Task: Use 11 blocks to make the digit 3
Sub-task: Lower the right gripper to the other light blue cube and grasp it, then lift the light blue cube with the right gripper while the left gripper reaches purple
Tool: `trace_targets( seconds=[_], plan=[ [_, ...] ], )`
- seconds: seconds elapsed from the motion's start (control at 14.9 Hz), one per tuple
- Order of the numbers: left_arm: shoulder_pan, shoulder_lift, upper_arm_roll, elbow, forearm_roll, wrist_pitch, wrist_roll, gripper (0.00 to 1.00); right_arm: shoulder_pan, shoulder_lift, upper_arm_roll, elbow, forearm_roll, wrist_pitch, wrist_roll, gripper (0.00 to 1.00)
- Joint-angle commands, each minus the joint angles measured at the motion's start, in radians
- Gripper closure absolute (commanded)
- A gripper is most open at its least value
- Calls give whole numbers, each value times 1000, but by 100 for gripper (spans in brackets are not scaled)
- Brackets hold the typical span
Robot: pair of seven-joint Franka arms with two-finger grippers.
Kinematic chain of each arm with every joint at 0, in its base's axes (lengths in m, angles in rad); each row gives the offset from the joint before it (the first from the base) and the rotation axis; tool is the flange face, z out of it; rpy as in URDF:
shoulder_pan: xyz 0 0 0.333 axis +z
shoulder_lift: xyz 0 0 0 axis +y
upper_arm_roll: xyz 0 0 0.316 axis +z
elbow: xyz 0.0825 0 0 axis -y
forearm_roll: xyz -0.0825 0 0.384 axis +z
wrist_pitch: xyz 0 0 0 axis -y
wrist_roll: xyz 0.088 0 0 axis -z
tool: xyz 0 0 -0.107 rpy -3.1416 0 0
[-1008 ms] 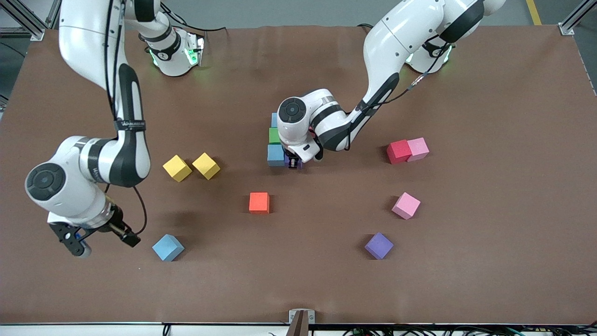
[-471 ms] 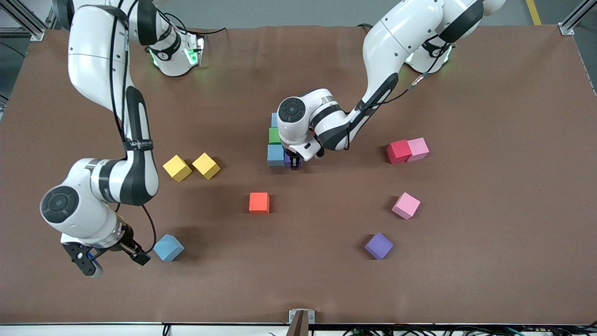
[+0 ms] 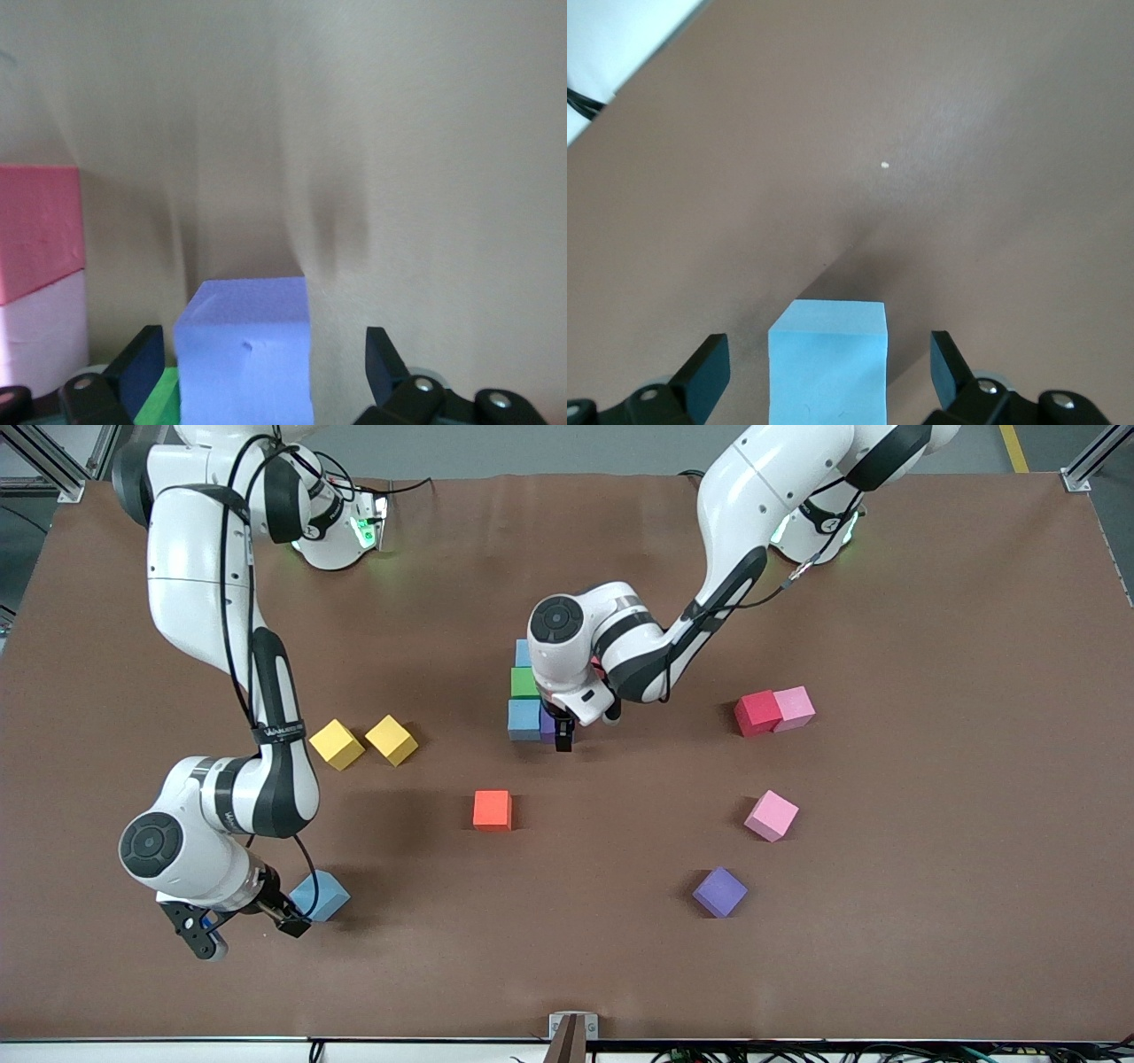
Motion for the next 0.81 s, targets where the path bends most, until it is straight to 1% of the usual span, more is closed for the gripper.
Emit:
trace_targets(
  seconds=[0.0, 0.07, 0.27, 0.34, 0.4, 0.6, 0.74],
  plan=[
    [51, -154, -3, -120, -40, -16, 116, 0, -47, 14, 70, 28, 18, -6, -50, 0],
    [72, -179, -3, -128, -48, -21, 189, 0, -44, 15, 72, 27, 18, -8, -44, 0],
    [161, -188, -3, -98, -50, -38, 341, 0, -32, 15, 72, 13, 18, -6, -32, 0],
    [196, -182, -3, -81, -50, -38, 381, 0, -28, 15, 72, 2, 18, -6, -32, 3],
    [224, -173, -3, -53, -50, -38, 417, 0, -28, 14, 72, -2, 14, -6, -33, 4],
    [279, -95, 7, 43, -47, -38, 551, 0, -28, 14, 72, -24, 11, -5, -38, 5],
    [316, -62, 16, 83, -45, -38, 645, 0, -25, 14, 72, -25, 9, -5, -30, 9]
  ],
)
